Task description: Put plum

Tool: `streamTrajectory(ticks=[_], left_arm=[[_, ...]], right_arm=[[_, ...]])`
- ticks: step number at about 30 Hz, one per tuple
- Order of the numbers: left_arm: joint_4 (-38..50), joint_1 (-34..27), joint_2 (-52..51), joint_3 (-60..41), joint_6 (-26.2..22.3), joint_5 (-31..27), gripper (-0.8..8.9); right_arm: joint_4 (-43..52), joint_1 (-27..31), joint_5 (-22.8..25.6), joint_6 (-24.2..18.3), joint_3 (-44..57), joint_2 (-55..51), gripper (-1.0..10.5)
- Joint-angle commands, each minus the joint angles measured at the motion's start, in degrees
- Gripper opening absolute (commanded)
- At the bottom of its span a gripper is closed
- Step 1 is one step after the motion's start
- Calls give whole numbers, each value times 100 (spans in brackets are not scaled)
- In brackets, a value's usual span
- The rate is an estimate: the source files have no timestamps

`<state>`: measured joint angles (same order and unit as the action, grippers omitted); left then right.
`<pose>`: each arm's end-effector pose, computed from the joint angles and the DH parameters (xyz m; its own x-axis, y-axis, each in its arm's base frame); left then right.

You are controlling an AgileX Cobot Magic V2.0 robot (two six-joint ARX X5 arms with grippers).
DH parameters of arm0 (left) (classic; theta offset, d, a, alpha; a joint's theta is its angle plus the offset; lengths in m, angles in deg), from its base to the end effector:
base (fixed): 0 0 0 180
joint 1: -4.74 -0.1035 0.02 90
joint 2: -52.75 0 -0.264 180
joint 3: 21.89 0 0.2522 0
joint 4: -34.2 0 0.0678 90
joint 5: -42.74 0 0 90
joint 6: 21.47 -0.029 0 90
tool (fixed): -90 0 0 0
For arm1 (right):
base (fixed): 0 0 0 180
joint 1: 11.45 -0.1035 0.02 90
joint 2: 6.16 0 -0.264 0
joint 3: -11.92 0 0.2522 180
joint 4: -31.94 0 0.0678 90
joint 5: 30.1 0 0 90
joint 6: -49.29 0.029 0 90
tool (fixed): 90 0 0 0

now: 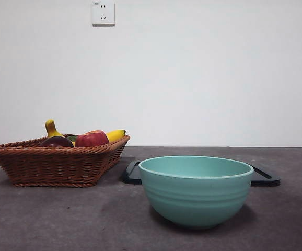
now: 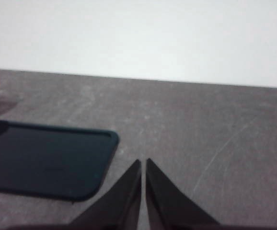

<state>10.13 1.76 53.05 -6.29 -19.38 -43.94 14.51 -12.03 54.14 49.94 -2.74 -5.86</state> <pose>0.0948 0.0033 0.1567 0.9883 -0.0065 -0.1522 -0.0003 0.9990 -0.0449 0.0968 0.0039 0.1623 0.9925 0.1104 -0.0533 -0.1097 0.9938 0.0167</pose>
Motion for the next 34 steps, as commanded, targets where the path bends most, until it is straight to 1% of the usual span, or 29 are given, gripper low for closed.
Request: streamTrajectory(ticks=[1,5,34], left_arm=[[-42,-15,-11,-118,9,9,8],[-42,-15,-11,-118,9,9,8],[-42,-15,-11,-118,7,9,8]], right_arm=[[-184,9,24,164,31,-9,5],[-654,9,26,192,31,-9,5],[-535,7,24,210,26,-9,5]])
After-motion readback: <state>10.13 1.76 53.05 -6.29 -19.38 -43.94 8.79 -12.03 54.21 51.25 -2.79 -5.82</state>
